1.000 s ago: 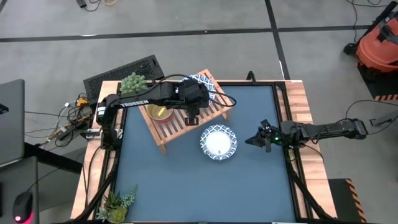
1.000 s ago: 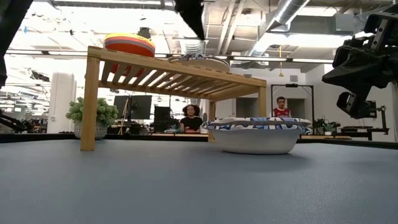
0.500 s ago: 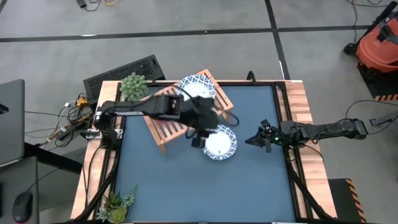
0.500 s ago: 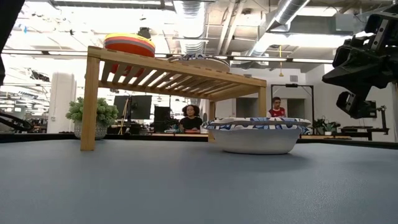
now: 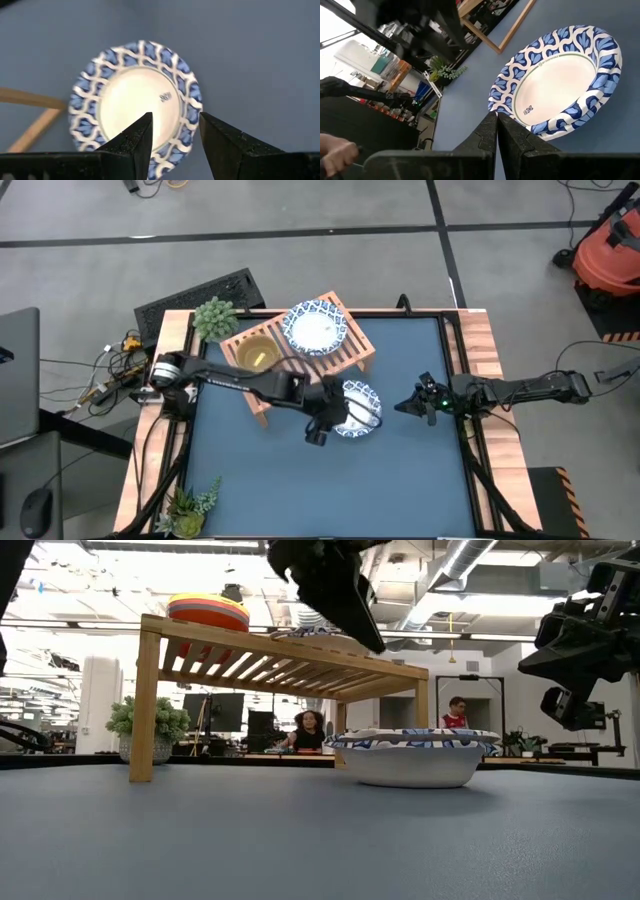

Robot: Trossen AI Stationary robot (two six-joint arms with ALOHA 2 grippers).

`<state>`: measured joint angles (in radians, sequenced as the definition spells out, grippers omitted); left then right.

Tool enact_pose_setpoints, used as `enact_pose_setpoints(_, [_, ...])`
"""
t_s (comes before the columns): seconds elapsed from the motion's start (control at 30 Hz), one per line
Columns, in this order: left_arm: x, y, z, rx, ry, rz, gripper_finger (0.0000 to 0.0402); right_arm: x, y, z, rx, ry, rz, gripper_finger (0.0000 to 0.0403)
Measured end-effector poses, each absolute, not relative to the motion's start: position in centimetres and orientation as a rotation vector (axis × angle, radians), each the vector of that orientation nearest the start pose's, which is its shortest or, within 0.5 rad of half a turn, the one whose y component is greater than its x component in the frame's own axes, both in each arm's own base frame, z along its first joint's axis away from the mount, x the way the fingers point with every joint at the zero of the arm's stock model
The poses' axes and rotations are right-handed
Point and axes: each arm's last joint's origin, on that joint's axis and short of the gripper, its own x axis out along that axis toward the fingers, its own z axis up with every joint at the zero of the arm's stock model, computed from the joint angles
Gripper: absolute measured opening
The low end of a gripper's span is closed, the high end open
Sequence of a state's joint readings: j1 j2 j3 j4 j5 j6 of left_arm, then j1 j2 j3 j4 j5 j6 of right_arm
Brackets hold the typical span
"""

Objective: Place and stack bowls onto a shelf
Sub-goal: Stack the white bowl into the white bowl on the shelf

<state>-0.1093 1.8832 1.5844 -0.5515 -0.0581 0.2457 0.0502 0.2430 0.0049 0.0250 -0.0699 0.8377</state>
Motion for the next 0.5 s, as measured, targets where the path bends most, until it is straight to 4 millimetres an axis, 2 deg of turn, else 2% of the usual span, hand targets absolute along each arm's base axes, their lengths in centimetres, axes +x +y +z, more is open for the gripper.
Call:
enact_pose_setpoints(0.17, [41.2,-5.0,24.4,0.31,0.831,-0.158,0.0146,11.0,0.8,14.7,0.836,0.251,0.023,0.0042])
enact_pose_setpoints(0.5, [40.8,-5.9,22.2,0.337,0.799,-0.191,0.0146,11.0,0.8,14.7,0.839,0.251,0.024,0.0042])
